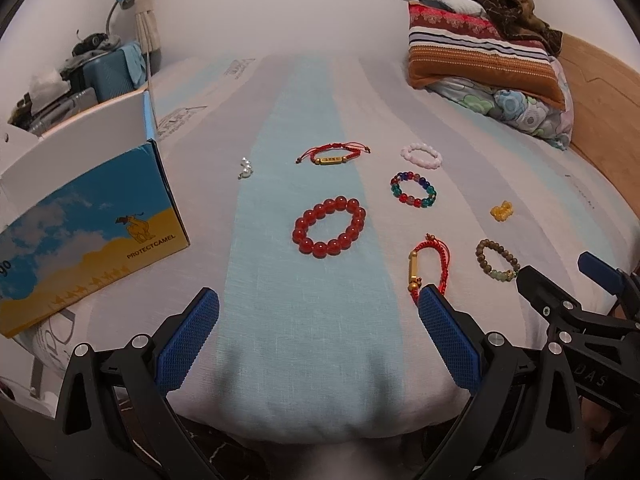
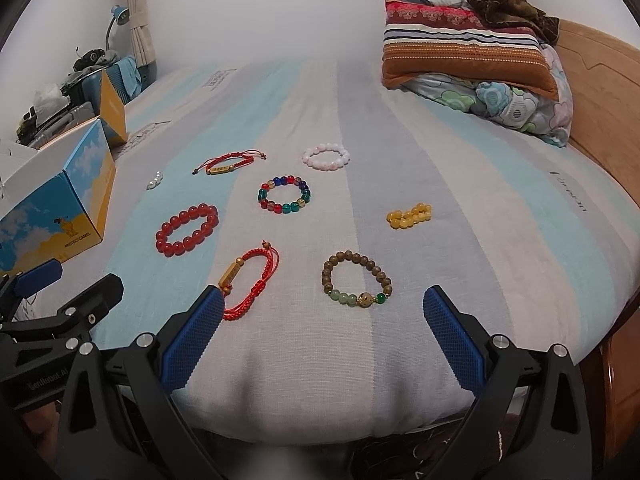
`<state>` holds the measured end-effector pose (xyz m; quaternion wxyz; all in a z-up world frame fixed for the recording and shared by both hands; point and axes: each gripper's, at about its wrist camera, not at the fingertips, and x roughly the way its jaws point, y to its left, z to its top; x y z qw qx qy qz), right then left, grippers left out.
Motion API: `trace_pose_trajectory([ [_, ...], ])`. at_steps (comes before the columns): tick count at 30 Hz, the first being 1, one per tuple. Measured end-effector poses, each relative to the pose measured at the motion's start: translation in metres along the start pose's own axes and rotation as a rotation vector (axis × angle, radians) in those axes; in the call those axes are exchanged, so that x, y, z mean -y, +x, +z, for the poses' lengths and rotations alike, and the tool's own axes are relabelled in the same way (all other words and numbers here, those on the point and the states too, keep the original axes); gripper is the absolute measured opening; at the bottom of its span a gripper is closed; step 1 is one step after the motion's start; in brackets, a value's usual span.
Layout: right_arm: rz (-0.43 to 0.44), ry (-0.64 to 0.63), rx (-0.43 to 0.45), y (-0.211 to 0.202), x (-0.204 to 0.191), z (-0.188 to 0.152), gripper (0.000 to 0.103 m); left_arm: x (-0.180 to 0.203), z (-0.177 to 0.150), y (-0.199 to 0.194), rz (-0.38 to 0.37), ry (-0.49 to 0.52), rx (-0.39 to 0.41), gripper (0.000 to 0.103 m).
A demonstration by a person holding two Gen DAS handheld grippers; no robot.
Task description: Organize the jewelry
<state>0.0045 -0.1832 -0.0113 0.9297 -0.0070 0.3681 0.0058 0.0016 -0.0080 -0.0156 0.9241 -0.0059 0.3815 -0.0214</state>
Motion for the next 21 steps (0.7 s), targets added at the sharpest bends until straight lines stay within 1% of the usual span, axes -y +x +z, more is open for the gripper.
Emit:
trace_pose_trajectory([
  [4,0.0,0.004,0.004,-0.0009,0.0013,0.0008,0.096,-0.0009,-0.0017,-0.0011,0.001,0.0,0.002,0.097],
  [6,-0.004,0.004,0.003,-0.0003,0.0012,0.0009,0.096,0.0026,0.0048,0.0002,0.002,-0.001,0.001,0.097],
  [21,-0.006,0.006,0.001,0.001,0.0015,0.001,0.096,-0.0002,0.0052,0.001,0.007,-0.009,-0.002,0.097],
])
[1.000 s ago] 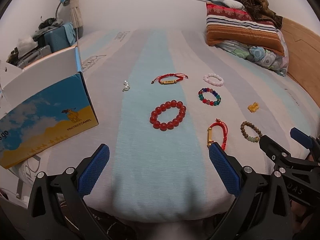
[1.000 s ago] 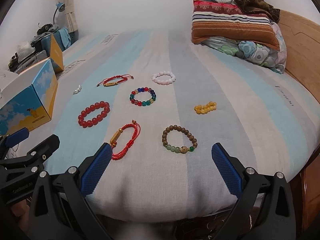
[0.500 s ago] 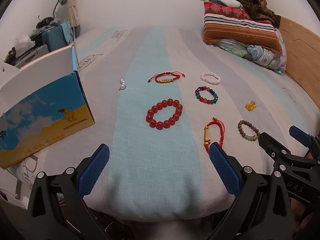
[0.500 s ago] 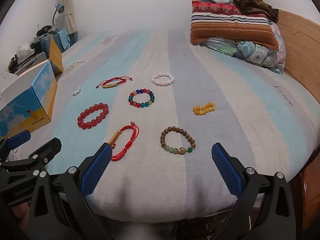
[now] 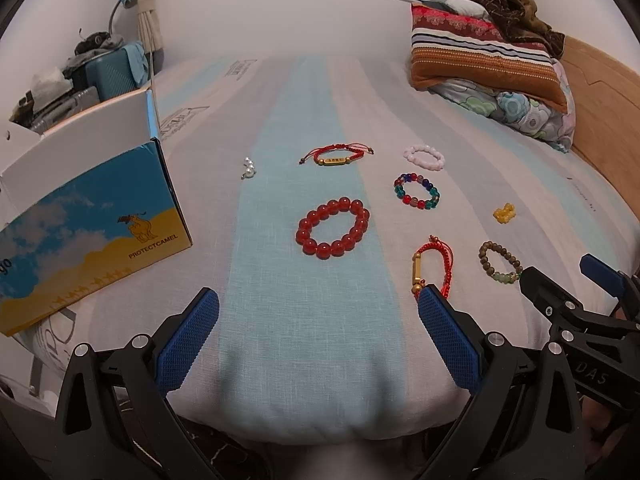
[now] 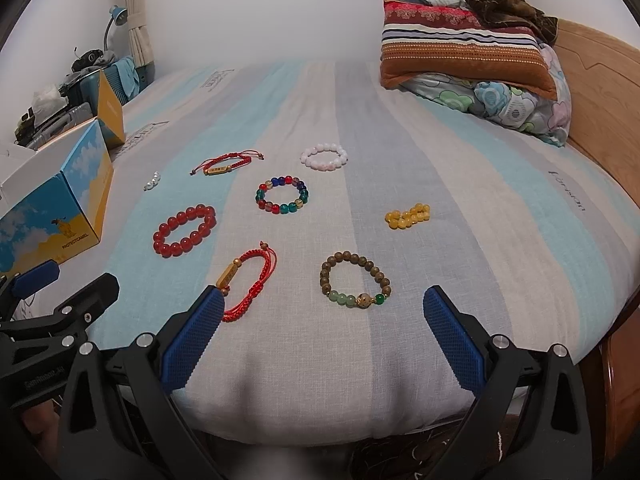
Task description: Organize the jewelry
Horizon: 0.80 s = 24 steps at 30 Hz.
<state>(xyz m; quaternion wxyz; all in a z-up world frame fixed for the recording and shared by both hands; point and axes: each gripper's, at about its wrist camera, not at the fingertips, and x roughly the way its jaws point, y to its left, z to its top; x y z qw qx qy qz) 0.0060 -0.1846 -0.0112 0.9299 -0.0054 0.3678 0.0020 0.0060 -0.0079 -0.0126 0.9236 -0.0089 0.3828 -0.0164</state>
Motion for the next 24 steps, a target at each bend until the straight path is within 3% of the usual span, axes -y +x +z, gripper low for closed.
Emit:
trace_pose_trajectory([
  [24,0.0,0.001,0.0,0.0001,0.0003,0.0005,0.096,-0.0016,0.0006,0.0009,0.003,-0.002,-0.008,0.097],
])
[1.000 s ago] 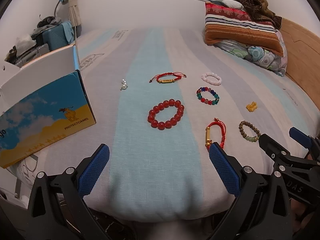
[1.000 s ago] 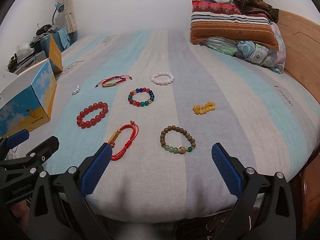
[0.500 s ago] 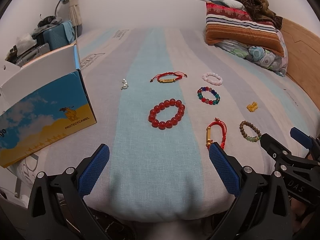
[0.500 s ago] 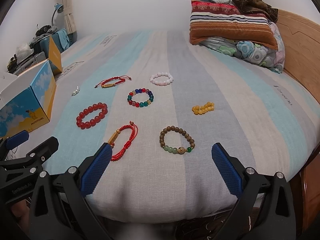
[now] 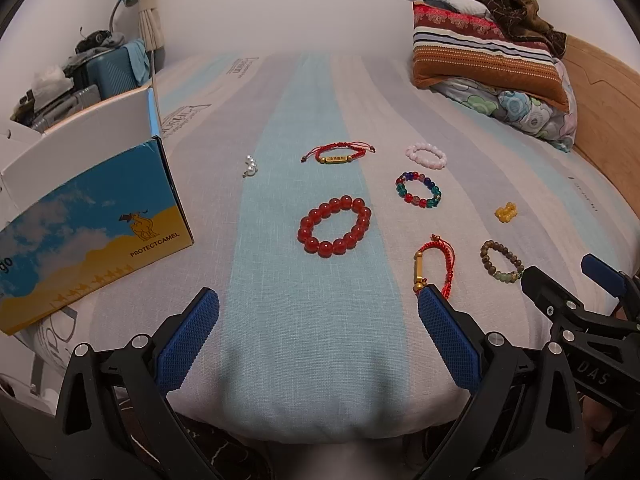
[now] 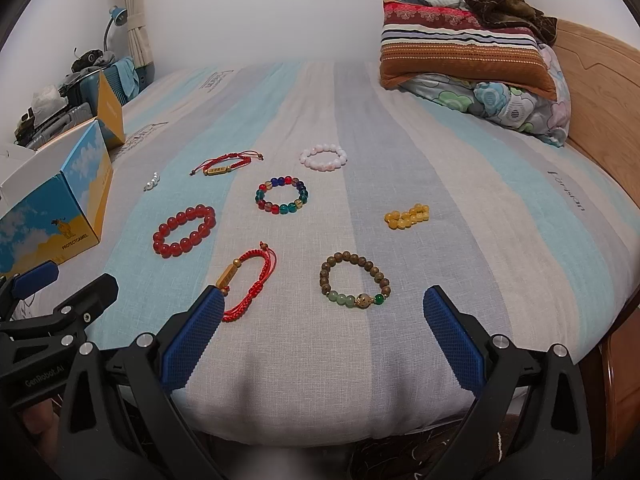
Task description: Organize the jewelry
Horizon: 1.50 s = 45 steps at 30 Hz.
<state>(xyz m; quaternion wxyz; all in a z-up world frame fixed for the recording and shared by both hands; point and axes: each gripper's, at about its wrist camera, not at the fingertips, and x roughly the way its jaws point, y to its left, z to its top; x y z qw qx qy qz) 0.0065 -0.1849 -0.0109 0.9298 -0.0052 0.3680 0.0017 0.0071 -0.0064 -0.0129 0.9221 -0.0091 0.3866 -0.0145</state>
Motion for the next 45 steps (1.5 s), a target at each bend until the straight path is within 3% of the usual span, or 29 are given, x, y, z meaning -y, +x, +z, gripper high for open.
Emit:
trace_pose_trajectory([
  [20,-0.014,0.017,0.006,0.002,0.01,0.005,0.096,0.004,0.017,0.009,0.037,0.031,-0.018,0.097],
  [27,-0.033,0.007,-0.034,0.018,0.023,0.025,0.096,0.006,0.058,0.038,0.069,0.061,-0.069,0.097],
  [34,-0.035,-0.042,-0.109,0.045,0.028,0.052,0.096,0.016,0.1,0.075,-0.015,0.082,-0.136,0.097],
  [41,-0.004,-0.015,-0.185,0.08,0.033,0.045,0.095,0.021,0.097,0.117,-0.041,0.082,-0.225,0.097],
  [45,0.014,-0.011,-0.212,0.091,0.035,0.036,0.093,0.016,0.093,0.135,0.003,0.087,-0.241,0.097],
])
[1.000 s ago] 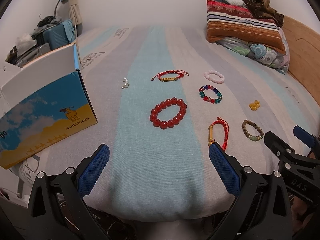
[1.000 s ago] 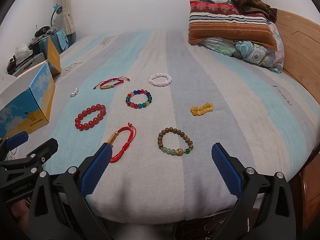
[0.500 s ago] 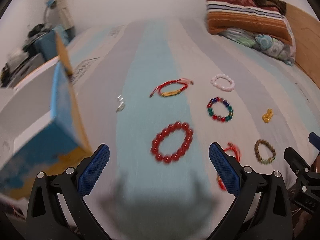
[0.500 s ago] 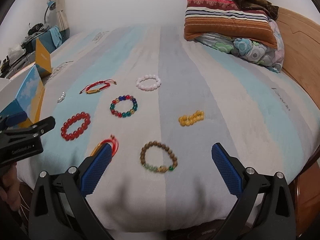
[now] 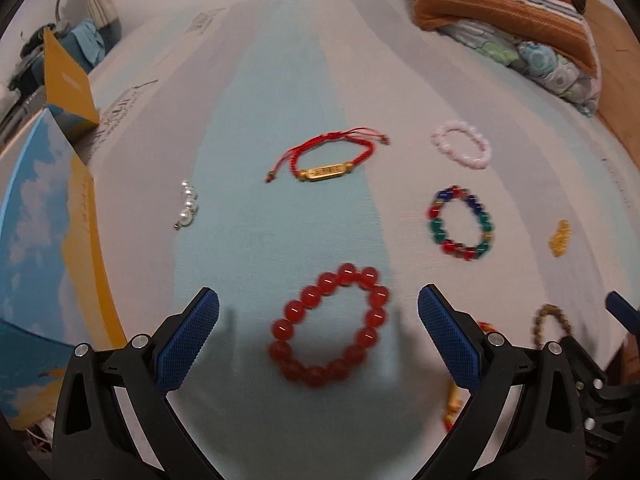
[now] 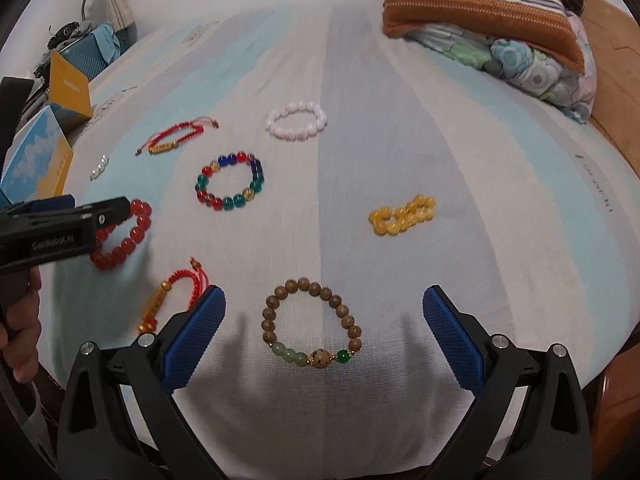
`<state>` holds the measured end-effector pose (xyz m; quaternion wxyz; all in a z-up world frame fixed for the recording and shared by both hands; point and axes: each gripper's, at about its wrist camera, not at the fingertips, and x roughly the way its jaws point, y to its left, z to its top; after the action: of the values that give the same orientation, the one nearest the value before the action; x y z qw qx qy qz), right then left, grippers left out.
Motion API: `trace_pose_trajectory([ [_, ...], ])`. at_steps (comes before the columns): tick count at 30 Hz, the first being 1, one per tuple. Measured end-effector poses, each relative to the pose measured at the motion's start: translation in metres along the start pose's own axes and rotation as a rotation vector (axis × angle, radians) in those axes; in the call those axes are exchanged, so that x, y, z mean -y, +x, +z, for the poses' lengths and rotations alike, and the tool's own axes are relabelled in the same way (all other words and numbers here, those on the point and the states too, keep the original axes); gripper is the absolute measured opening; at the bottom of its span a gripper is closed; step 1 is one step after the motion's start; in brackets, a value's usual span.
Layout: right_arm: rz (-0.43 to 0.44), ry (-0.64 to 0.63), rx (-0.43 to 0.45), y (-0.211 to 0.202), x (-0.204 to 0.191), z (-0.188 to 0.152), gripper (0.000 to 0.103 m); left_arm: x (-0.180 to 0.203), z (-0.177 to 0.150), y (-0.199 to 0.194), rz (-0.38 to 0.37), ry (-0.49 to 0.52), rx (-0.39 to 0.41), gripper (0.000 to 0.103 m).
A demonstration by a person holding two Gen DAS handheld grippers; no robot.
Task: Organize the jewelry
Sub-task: 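Grasp the red bead bracelet with the left tool while the right tool grasps the wooden bracelet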
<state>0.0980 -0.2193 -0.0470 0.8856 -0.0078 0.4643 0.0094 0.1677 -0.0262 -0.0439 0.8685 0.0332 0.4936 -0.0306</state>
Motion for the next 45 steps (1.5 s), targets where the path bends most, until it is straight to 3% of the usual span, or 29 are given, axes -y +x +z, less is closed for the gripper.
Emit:
trace_pose_trajectory([
  [8,0.022,0.027,-0.08,0.028,0.007,-0.009,0.082,0.002,-0.006,0.035,0.022,0.036,-0.077,0.098],
  [17,0.049,0.039,-0.113,0.037,0.009,-0.011,0.071,0.0,-0.009,0.038,0.01,0.016,-0.046,0.097],
  [20,0.052,0.042,-0.115,0.038,0.011,-0.011,0.066,0.002,-0.013,0.035,-0.008,0.023,-0.039,0.088],
  [23,0.05,0.034,-0.097,0.035,0.012,-0.012,0.045,0.006,-0.017,0.03,-0.042,0.033,-0.039,0.07],
  [25,0.053,0.04,-0.089,0.034,0.015,-0.012,0.024,0.004,-0.018,0.028,-0.059,0.029,-0.044,0.059],
  [27,0.057,0.06,-0.083,0.033,0.018,-0.013,0.016,0.0,-0.018,0.025,-0.065,0.008,-0.043,0.035],
  [29,0.059,0.068,-0.076,0.032,0.02,-0.014,0.01,-0.005,-0.018,0.024,-0.075,-0.003,-0.047,0.025],
  [32,0.062,0.074,-0.063,0.029,0.022,-0.013,0.008,-0.007,-0.02,0.022,-0.094,-0.004,-0.042,0.024],
  [36,0.069,0.074,-0.038,0.024,0.022,-0.013,0.007,-0.007,-0.021,0.017,-0.112,0.006,-0.036,0.013],
  [45,0.083,0.078,-0.01,0.017,0.02,-0.011,0.007,-0.008,-0.018,0.015,-0.137,0.0,-0.039,0.013],
])
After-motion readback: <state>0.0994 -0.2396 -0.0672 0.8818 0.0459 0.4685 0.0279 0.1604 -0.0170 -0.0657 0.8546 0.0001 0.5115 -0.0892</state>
